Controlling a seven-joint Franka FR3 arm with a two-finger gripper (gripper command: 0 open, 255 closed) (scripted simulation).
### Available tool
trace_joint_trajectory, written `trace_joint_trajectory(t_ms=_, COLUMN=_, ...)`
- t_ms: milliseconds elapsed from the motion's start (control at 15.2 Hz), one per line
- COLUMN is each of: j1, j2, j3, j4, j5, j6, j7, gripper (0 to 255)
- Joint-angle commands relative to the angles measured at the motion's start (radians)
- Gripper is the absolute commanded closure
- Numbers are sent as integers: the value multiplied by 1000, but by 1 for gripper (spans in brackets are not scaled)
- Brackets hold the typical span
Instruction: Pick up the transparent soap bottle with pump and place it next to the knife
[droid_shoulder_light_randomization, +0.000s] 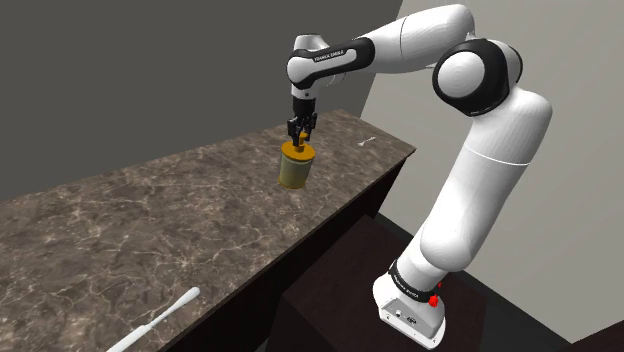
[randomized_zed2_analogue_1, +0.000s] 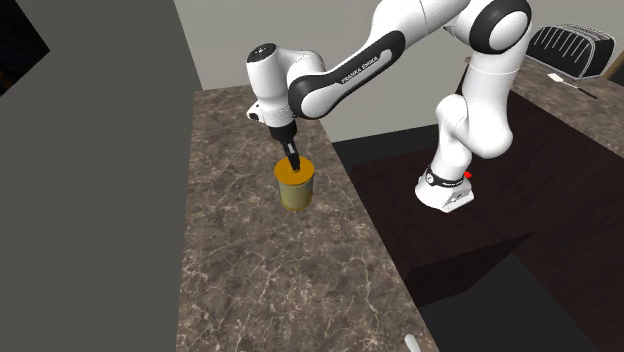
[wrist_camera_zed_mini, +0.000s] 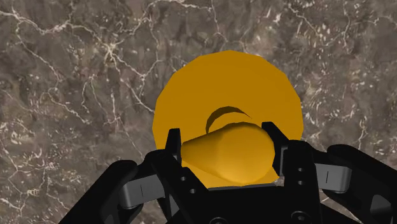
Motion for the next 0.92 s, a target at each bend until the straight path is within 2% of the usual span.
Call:
trace_joint_trajectory(t_ms=0, j1=0, j2=0, j3=0, j4=0, j5=0, j6=0, j7=0, gripper=255)
trace_joint_trajectory(t_ms=132, j1=0, j2=0, j3=0, j4=0, j5=0, j6=0, j7=0, gripper=255)
trace_joint_trajectory(t_ms=858, j1=2, j2=-40, j3=0, j4=100, j5=-5, j6=-139, j7=-2, gripper=255)
